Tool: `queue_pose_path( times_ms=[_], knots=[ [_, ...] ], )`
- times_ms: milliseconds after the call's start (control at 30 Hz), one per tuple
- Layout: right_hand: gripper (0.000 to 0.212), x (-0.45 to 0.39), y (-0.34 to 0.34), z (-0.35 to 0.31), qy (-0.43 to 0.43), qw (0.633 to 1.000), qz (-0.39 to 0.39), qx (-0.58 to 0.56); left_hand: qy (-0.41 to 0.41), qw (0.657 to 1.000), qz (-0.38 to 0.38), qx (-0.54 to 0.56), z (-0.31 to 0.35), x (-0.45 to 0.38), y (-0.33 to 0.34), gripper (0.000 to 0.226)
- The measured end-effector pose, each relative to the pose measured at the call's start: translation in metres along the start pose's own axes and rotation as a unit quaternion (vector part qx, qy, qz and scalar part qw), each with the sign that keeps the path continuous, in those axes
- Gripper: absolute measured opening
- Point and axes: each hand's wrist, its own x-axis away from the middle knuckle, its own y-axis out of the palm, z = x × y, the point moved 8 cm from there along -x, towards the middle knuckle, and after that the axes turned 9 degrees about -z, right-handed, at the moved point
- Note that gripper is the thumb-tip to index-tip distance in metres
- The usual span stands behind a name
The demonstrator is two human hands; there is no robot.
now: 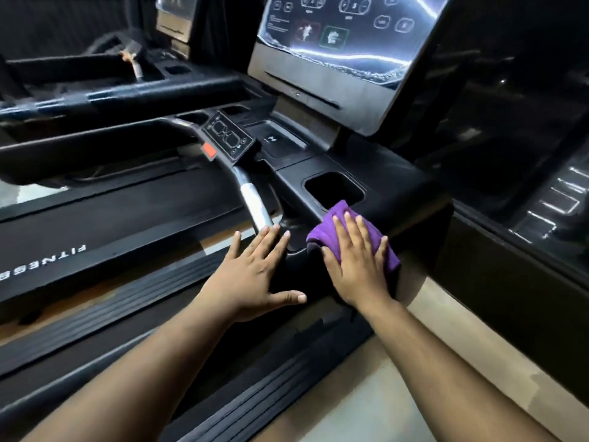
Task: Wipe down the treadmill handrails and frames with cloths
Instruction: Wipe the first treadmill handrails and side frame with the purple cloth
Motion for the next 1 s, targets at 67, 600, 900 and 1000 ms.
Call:
queue_pose_path(
  times_ms=[67,600,900,1000],
  knots=[
    [0.078,-0.033,-0.010,-0.004,0.012,0.999,-0.029,0.034,0.001,1.000,-0.005,0.003,-0.001,-0.002,0.001,0.123],
    [0.083,-0.101,-0.008,-0.039,-0.023,0.979,-0.148,0.140,-0.051,0.996,-0.005,0.068,-0.008,-0.032,-0.008,0.126],
    [0.084,-0.070,-0.013,-0.001,-0.146,0.968,-0.160,0.130,-0.119,0.987,0.038,0.102,-0.028,-0.065,-0.013,0.131],
    [0.083,-0.126,-0.003,-0.032,-0.143,0.961,-0.191,0.138,-0.127,0.985,0.050,0.105,-0.028,-0.069,-0.012,0.131]
  ],
)
